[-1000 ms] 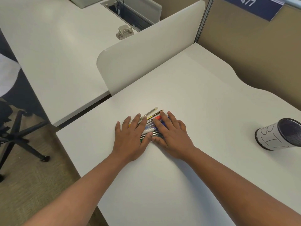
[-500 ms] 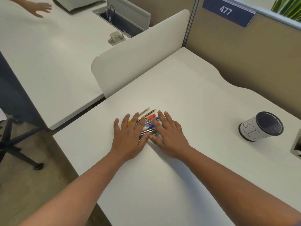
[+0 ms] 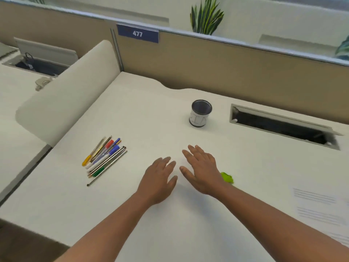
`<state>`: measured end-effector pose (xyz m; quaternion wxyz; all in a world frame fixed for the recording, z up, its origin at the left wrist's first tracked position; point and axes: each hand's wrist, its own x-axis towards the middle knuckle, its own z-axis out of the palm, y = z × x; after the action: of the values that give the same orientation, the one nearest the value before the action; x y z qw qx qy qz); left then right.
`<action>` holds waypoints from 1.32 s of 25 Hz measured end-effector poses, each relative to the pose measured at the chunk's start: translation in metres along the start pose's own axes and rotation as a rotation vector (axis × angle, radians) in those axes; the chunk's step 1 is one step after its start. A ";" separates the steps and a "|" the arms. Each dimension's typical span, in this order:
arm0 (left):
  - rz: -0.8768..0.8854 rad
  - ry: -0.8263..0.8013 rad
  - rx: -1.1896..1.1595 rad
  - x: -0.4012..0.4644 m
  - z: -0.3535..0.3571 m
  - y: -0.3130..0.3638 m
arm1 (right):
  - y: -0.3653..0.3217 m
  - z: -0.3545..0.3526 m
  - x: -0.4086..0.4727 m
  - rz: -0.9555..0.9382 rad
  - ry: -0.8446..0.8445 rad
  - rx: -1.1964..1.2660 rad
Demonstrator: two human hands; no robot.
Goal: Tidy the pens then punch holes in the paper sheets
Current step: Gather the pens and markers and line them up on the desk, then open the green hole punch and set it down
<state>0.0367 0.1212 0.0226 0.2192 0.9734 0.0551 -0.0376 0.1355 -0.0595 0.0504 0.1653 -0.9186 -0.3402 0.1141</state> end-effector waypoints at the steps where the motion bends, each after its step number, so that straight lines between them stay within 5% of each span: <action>1: 0.009 -0.057 -0.066 0.003 0.009 0.016 | 0.015 -0.004 -0.016 0.052 0.009 0.002; 6: -0.020 -0.271 -0.347 0.014 0.046 0.089 | 0.084 -0.011 -0.083 0.289 -0.005 0.197; 15: -0.219 -0.180 -0.422 0.028 0.066 0.139 | 0.118 0.000 -0.109 0.393 -0.014 0.427; 23: -0.356 -0.304 -0.882 0.060 0.059 0.137 | 0.138 -0.012 -0.089 0.391 -0.051 0.474; 27: -0.318 -0.307 -0.957 0.102 0.051 0.148 | 0.158 -0.030 -0.075 0.452 0.049 0.678; 33: -0.178 -0.268 -0.911 0.200 0.044 0.171 | 0.208 -0.061 -0.026 0.443 0.278 0.591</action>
<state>0.2541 -0.0334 0.0358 0.6243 0.7565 0.1203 -0.1530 0.2579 -0.2393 0.0296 0.4387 -0.8893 -0.0603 0.1147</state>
